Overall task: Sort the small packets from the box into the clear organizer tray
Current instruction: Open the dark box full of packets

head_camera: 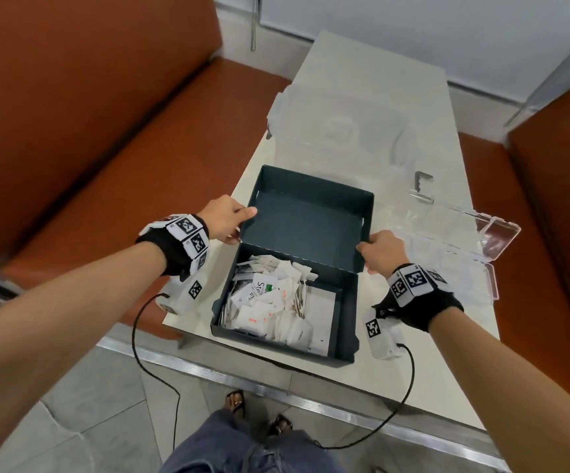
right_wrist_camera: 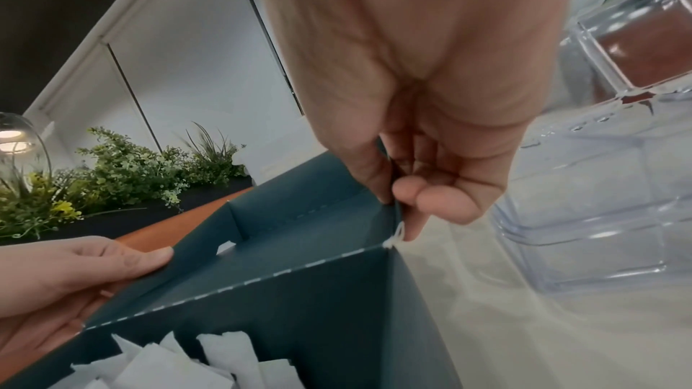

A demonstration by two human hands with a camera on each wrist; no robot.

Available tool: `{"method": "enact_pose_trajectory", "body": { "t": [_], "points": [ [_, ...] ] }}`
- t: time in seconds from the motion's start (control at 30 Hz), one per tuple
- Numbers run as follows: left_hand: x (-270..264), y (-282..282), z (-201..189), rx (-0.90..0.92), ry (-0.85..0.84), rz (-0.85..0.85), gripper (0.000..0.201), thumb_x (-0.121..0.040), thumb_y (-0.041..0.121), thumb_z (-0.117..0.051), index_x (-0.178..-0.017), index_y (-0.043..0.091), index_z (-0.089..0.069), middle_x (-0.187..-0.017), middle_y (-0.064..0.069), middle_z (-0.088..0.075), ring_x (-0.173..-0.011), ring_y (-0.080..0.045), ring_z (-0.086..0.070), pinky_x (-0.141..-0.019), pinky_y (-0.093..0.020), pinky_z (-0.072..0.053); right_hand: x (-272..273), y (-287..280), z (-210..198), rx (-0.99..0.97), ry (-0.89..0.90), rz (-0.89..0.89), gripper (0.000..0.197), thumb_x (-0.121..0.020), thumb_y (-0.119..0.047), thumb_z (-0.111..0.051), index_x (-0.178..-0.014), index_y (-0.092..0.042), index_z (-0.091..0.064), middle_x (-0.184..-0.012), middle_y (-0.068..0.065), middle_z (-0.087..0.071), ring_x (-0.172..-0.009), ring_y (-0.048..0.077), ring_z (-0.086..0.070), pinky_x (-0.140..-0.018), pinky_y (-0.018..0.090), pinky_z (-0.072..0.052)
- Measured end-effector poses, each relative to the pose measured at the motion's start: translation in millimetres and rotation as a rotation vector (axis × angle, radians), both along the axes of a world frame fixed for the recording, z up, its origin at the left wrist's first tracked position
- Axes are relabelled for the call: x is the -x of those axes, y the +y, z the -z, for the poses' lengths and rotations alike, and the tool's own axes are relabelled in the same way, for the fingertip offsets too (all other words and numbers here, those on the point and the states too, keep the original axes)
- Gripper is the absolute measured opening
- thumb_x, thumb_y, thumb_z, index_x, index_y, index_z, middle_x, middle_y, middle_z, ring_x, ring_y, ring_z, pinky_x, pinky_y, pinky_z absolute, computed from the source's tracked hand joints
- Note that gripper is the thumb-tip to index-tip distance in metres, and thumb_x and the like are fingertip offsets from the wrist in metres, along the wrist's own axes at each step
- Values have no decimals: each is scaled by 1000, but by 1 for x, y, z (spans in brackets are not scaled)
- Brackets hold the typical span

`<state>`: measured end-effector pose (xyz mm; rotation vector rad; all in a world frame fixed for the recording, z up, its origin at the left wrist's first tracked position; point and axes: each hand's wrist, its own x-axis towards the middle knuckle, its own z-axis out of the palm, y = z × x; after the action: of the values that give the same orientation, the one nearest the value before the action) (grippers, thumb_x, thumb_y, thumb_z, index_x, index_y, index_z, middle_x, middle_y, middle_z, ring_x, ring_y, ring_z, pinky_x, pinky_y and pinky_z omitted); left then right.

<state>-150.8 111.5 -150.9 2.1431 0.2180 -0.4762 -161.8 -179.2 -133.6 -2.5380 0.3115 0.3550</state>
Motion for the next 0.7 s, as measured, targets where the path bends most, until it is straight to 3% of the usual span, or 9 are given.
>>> {"method": "enact_pose_trajectory", "body": {
  "t": [0.07, 0.13, 0.23, 0.3, 0.4, 0.47, 0.57, 0.63, 0.7],
  "points": [
    [-1, -3, 1, -29, -7, -25, 37, -99, 37, -49, -96, 2, -62, -91, -17, -63, -67, -21, -63, -64, -28, -60, -2, 2, 1, 31, 1, -4, 28, -94, -11, -49, -67, -4, -46, -71, 17, -54, -67, 28, -58, -62, 25, -44],
    [0, -8, 1, -63, -19, -49, 31, -99, 37, -50, -94, 8, -59, -86, -16, -60, -63, -20, -62, -70, -34, -60, -3, 3, 1, 59, 14, -9, 22, -93, -11, -49, -73, -3, -48, -77, 19, -56, -70, 28, -58, -67, 28, -46],
    [1, -14, -1, -124, -45, -89, 35, -100, 36, -48, -92, 5, -60, -69, -11, -57, -59, -20, -62, -63, -32, -58, -4, 3, 0, 76, 34, -27, 13, -93, -11, -49, -88, 0, -53, -92, 25, -62, -78, 31, -60, -65, 28, -47],
    [3, -18, -4, -136, -34, -100, 36, -101, 37, -48, -96, 4, -61, -80, -14, -63, -73, -27, -67, -67, -34, -59, -3, 1, -3, 89, 27, -55, 15, -93, -11, -50, -93, 2, -57, -100, 25, -66, -84, 32, -62, -59, 27, -46],
    [8, -22, -13, -144, 21, -98, 39, -101, 34, -50, -119, 1, -60, -108, -15, -61, -99, -31, -65, -77, -37, -58, -1, -3, -11, 75, 31, -84, 25, -93, -11, -49, -98, 9, -62, -95, 26, -69, -79, 33, -65, -79, 37, -56],
    [11, -22, -21, -192, 16, -75, 44, -100, 31, -51, -134, 3, -52, -119, -13, -58, -102, -29, -62, -78, -34, -57, 0, -7, -23, 47, 30, -71, 28, -94, -11, -48, -107, 12, -57, -93, 25, -68, -73, 35, -66, -84, 40, -57],
    [16, -21, -32, -340, -96, 9, 49, -99, 34, -53, -141, 10, -45, -133, -11, -57, -112, -28, -59, -87, -33, -49, 6, -9, -45, 52, -91, -130, 28, -93, -11, -46, -114, 6, -55, -100, 24, -64, -82, 37, -68, -85, 43, -56],
    [20, -21, -35, -379, -158, 58, 51, -98, 35, -54, -143, 13, -42, -133, -10, -56, -113, -28, -57, -84, -30, -45, 15, -3, -58, 25, -155, -249, 25, -92, -10, -47, -109, 4, -61, -92, 20, -67, -80, 33, -68, -83, 41, -57],
    [25, -20, -36, -366, -116, 72, 59, -97, 36, -55, -147, 14, -33, -133, -9, -54, -102, -27, -60, -73, -29, -52, 27, 14, -66, 6, -113, -425, 22, -92, -13, -51, -108, -4, -63, -83, 9, -66, -71, 24, -65, -76, 35, -57]
  ]
}}
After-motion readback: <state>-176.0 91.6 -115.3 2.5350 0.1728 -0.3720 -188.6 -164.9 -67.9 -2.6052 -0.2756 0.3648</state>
